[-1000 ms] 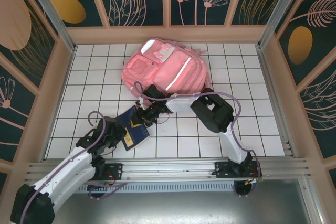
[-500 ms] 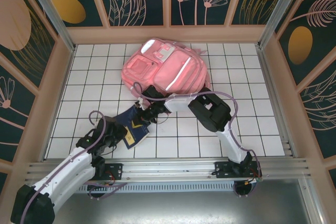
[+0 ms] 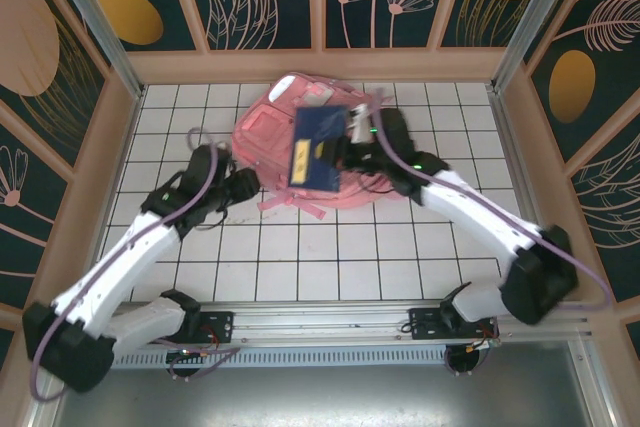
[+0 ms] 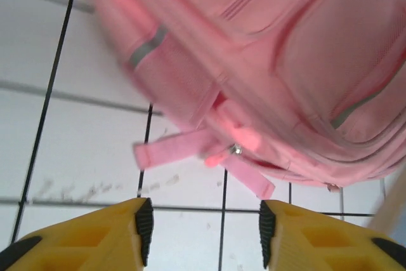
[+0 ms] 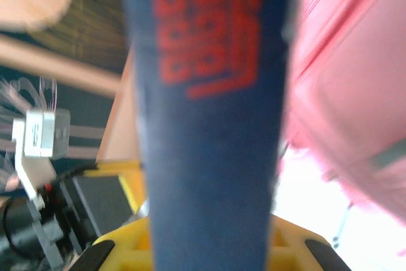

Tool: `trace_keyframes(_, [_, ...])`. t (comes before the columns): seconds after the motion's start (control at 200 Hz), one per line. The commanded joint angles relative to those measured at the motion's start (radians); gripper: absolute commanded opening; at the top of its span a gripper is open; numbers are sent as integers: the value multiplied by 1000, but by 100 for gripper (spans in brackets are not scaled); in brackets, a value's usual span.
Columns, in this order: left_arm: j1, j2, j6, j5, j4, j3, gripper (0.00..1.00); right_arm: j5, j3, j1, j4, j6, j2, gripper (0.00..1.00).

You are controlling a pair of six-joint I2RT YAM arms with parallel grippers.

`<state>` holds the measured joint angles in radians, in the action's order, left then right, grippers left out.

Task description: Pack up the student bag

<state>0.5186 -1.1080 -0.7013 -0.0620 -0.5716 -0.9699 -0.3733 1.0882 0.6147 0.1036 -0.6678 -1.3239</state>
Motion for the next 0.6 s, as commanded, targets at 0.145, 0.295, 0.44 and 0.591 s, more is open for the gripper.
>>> trace_keyframes(0.145, [225, -503, 258, -270, -103, -539, 67, 394, -182, -333, 165, 45, 339, 0])
trace_keyframes(0.295, [312, -816, 338, -374, -213, -888, 76, 325, -301, -496, 139, 24, 460, 0])
trace_keyframes(0.44, [329, -1016, 364, -371, -270, -1136, 82, 309, -383, -582, 126, 6, 534, 0])
trace_keyframes(0.591, [328, -1159, 383, -439, -334, -1301, 91, 285, -436, -595, 87, -6, 576, 0])
